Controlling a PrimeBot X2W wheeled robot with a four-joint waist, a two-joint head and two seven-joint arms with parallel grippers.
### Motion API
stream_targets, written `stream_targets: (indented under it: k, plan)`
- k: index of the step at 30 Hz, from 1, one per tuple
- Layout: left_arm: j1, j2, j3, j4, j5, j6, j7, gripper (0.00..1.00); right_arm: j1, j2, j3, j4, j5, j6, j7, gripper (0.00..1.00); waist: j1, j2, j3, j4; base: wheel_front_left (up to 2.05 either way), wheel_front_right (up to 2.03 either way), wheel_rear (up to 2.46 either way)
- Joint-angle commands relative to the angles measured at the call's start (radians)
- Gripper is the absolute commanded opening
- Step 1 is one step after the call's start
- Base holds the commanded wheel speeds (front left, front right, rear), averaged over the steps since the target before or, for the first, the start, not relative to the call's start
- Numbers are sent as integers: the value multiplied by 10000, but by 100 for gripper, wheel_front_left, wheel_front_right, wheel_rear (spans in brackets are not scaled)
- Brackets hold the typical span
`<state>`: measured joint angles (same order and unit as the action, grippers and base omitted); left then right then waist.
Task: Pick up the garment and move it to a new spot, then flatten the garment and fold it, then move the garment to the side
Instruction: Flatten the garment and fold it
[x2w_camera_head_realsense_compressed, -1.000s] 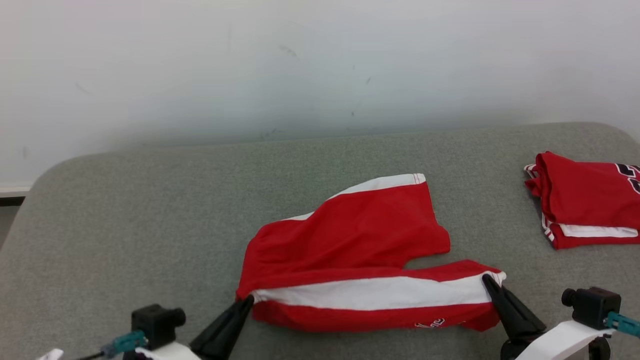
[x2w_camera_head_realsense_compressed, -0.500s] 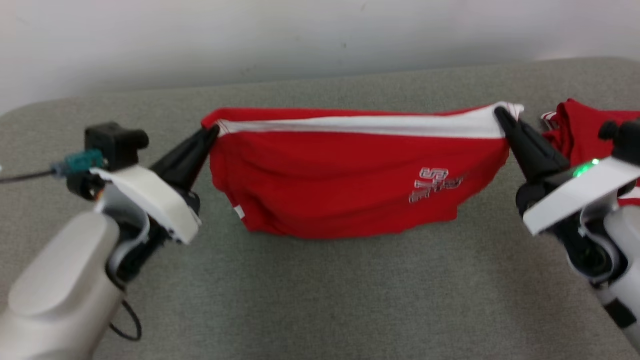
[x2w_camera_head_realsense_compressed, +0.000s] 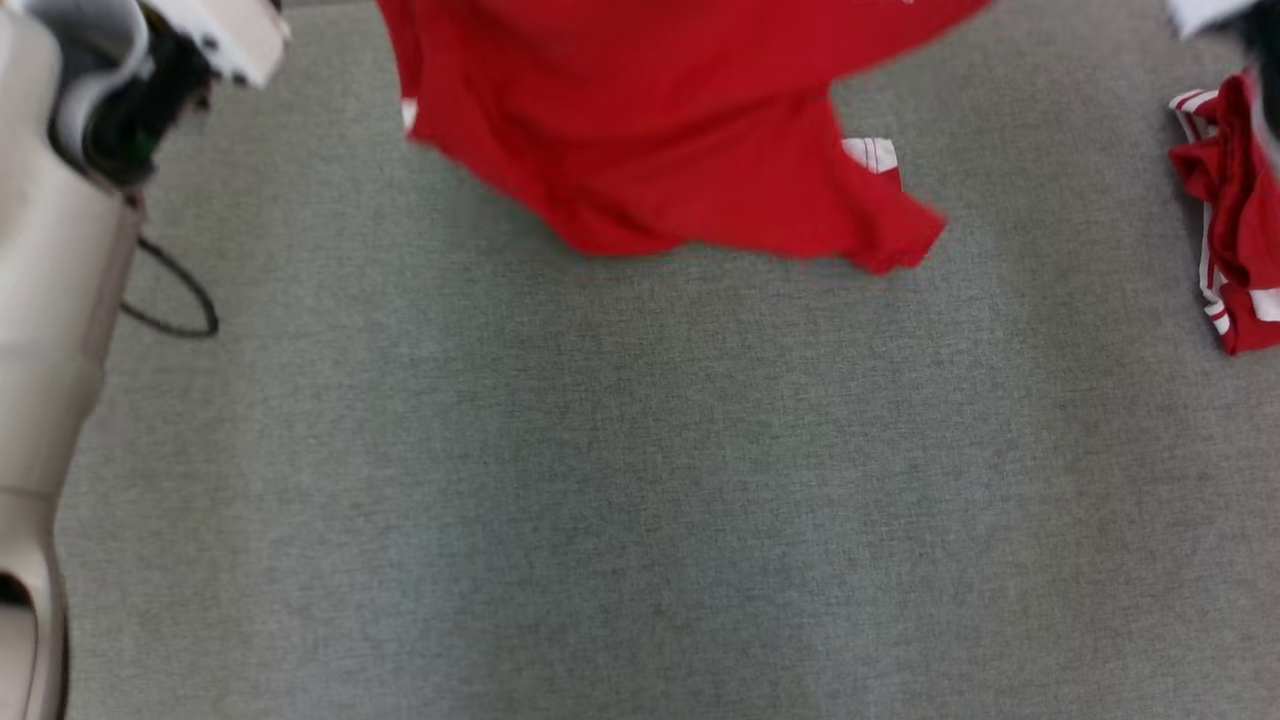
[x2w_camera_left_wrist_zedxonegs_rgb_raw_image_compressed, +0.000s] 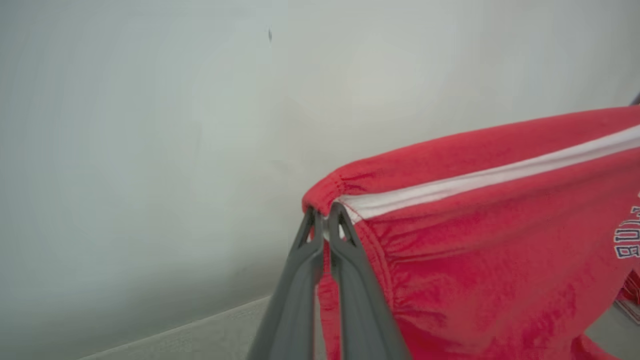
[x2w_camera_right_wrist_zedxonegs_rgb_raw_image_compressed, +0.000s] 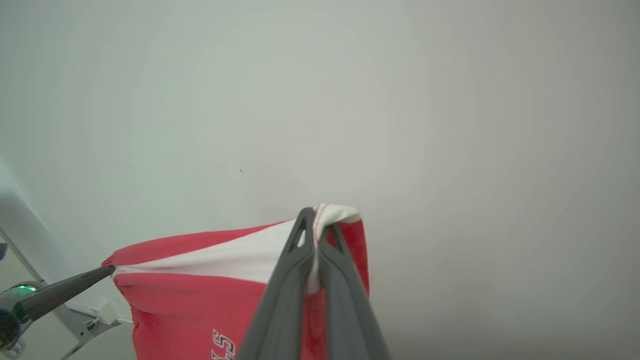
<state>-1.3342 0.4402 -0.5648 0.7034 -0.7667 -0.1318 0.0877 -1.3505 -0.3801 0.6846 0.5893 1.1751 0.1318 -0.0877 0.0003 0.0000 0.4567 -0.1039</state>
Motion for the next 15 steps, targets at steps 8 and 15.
stream_targets:
  k: [8,15]
  plan:
    - [-1955,-554,-99,1166,-549,27,-380,0,-2071,-6,115,1047,197,-24,-1037,0,-3,0,260,50,0,0,0]
    - [-2863,-590,-345,1493,-1290,26,-594,0,-2801,236,280,1234,463,-24,-1587,0,-3,0,118,-33,0,0,0]
